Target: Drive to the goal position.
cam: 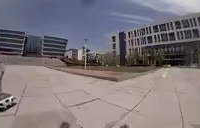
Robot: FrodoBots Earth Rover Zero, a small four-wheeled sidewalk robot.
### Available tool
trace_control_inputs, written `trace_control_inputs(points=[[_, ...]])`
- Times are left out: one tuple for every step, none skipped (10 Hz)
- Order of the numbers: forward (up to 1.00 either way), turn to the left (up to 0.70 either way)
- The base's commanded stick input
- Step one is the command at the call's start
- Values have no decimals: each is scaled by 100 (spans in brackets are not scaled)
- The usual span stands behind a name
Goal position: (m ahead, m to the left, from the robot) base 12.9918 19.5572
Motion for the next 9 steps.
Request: trace_control_inputs(points=[[70,0],[70,0],[70,0],[70,0],[70,0],[70,0],[70,0],[70,0],[70,0]])
